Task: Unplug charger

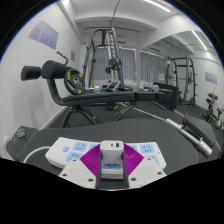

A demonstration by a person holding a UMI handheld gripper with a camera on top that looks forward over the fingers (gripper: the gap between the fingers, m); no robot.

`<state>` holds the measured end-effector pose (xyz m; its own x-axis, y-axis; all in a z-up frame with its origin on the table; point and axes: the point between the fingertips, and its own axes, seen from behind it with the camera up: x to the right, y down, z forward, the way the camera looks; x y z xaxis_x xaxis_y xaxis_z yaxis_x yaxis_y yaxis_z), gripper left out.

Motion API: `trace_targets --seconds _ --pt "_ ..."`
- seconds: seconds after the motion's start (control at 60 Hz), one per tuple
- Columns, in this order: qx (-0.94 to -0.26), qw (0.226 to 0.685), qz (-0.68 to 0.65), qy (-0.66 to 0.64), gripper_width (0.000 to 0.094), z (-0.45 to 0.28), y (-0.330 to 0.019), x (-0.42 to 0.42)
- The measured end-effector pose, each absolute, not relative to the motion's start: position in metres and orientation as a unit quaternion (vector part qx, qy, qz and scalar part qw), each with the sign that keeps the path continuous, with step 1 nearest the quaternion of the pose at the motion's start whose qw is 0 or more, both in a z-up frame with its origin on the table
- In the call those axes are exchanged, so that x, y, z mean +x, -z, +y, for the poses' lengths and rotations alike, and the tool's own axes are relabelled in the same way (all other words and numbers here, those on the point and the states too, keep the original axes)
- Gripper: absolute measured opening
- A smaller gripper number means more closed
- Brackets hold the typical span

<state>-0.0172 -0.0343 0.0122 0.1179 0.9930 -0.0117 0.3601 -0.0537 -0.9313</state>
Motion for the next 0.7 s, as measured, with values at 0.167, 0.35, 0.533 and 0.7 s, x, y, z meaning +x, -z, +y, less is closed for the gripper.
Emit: trace_targets --seconds 0.167,0.35,0.533,0.7 --pt "-0.62 0.403 -0.548 -0.391 0.0216 -0.033 -0.016 -0.019" --pt "-0.608 0.408 -0.556 -0.395 0.0185 -0.034 -0.029 -0.019" --pt "-0.574 0.441 -0.563 -0.399 0.0179 -0.038 -0.043 -0.016" --pt "-0.53 0.506 -0.497 -0.465 0.0166 -0.015 -0.196 -0.046"
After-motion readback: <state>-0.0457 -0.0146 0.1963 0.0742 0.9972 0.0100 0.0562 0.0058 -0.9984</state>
